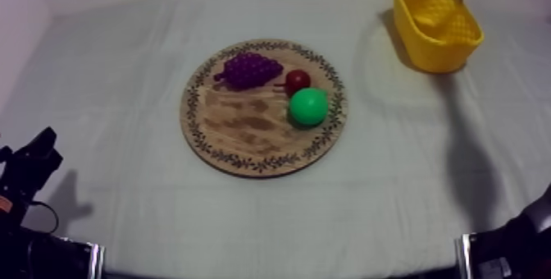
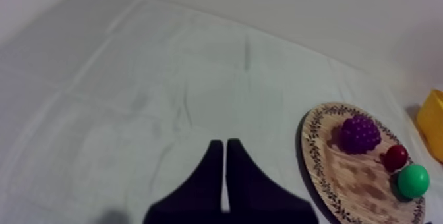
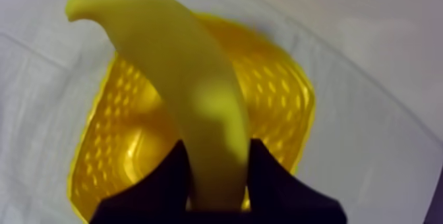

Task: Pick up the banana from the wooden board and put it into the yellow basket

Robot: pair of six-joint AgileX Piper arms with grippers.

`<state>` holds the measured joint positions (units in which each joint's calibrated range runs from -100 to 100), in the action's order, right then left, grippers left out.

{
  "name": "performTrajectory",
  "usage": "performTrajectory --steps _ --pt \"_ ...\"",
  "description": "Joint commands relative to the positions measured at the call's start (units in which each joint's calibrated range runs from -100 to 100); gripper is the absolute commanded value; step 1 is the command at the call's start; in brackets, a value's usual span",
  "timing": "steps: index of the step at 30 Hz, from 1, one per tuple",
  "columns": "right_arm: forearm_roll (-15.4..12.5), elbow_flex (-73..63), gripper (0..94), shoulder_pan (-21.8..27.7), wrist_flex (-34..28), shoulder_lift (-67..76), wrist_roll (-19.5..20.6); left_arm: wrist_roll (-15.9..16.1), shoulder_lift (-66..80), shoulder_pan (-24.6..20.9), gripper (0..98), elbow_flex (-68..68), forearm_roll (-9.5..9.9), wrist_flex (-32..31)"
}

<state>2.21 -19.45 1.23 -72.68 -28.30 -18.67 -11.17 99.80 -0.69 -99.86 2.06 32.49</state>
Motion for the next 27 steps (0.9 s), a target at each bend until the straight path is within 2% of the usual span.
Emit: performTrajectory --steps 1,17,27 --pt "0.23 4.03 14.6 0.01 1.31 -0.01 0.28 0.01 0.03 0.00 0.1 -0.03 0.01 0.01" --pt "0.91 12.92 14.9 1.53 8.91 -2.89 1.36 0.01 0.03 0.00 0.1 -0.03 0.01 0.01" --pt "1.40 14.05 24.7 0.79 11.92 -3.88 2.82 0.01 0.03 0.00 0.1 -0.03 0.01 0.01"
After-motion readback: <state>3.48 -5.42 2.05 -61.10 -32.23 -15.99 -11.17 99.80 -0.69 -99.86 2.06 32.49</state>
